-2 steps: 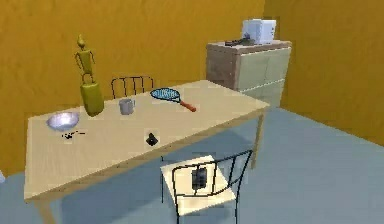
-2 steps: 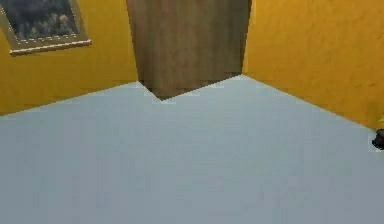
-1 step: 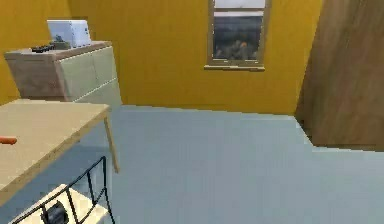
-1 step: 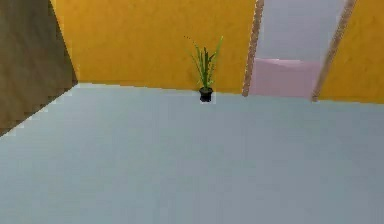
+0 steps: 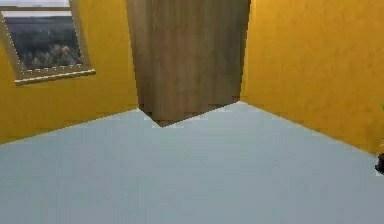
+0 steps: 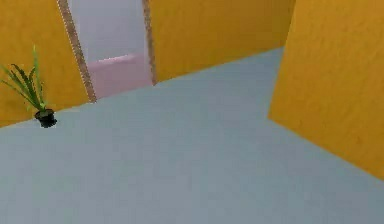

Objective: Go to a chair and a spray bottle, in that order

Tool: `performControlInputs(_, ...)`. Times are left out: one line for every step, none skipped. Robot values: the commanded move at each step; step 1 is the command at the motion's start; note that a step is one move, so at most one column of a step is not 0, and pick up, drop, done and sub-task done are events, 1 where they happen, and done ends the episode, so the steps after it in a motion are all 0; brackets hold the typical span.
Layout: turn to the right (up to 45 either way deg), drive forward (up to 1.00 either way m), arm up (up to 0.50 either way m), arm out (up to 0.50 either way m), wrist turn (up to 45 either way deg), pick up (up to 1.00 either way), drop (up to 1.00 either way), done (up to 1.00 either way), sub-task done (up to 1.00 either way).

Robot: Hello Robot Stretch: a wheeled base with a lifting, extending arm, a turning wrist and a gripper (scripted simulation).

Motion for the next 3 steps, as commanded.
performControlInputs(45.0,0.00,0.00,0.00,0.0,0.00,0.00,0.00,0.00)
performControlInputs(24.0,0.00,0.00,0.00,0.0,0.00,0.00,0.00,0.00)
performControlInputs(0.0,1.00,0.00,0.00,0.0,0.00,0.00,0.00,0.00)
